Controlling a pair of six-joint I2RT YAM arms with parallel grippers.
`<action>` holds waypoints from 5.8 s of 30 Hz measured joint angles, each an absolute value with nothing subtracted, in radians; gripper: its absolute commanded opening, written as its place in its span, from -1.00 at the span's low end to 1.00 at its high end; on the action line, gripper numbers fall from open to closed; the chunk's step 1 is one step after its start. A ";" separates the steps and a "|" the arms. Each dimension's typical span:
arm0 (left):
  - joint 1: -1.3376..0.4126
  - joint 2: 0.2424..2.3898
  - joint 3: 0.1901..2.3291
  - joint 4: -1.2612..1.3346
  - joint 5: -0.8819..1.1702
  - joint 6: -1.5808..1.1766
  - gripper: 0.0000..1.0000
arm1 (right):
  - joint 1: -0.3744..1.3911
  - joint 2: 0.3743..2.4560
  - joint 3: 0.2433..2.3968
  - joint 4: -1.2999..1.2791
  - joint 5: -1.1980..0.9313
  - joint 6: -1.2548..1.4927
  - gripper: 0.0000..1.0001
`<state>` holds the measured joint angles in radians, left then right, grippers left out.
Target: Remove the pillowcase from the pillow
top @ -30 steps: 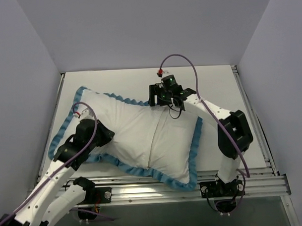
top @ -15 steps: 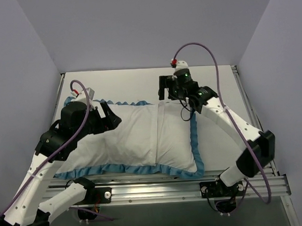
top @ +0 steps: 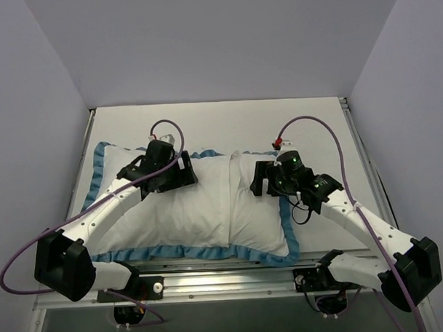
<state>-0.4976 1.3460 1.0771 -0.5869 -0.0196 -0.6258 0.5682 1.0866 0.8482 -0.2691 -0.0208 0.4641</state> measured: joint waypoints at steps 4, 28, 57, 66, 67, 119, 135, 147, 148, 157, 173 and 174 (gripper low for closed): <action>-0.488 1.280 0.972 -0.490 -0.014 -0.668 0.83 | 0.551 1.180 0.826 -0.158 -0.091 0.472 0.59; -0.552 1.345 1.341 -0.653 -0.070 -0.464 0.83 | 0.692 1.629 1.508 -0.342 0.075 0.250 0.66; -0.522 1.384 0.908 -0.233 -0.030 -0.702 0.83 | 0.608 1.595 1.349 -0.353 0.197 0.283 0.61; -0.522 1.379 0.908 -0.237 -0.030 -0.699 0.83 | 0.704 1.664 1.470 -0.326 0.195 0.270 0.66; -0.523 1.376 0.908 -0.239 -0.033 -0.699 0.83 | 0.698 1.685 1.466 -0.321 0.195 0.267 0.64; -0.654 1.809 1.767 -0.652 0.063 -0.419 0.89 | 0.402 1.448 0.994 0.221 -0.526 0.344 -1.00; -0.652 1.798 1.611 -0.638 0.163 -0.522 -0.95 | 0.439 1.470 0.984 0.194 -0.431 0.334 -1.00; -0.697 1.655 1.544 -0.631 0.116 -0.384 -0.95 | 0.452 1.573 1.164 0.114 -0.341 0.385 -1.00; -0.706 1.639 1.533 -0.632 0.113 -0.367 -0.95 | 0.451 1.583 1.184 0.096 -0.335 0.395 -1.00; -0.748 1.509 1.358 -0.580 0.120 -0.292 -0.95 | 0.416 1.648 1.306 -0.051 -0.356 0.452 -1.00; -0.938 1.353 1.244 -0.548 0.107 -0.189 -0.95 | 0.357 1.813 1.438 -0.229 -0.429 0.483 -1.00; -0.939 1.348 1.240 -0.547 0.099 -0.188 -0.95 | 0.357 1.823 1.440 -0.234 -0.433 0.483 -1.00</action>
<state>-0.9394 1.3479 1.2404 -0.5468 0.0994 -0.1879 0.3569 1.8233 1.4403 -0.2344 -0.4328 0.4831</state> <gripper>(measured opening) 0.064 0.004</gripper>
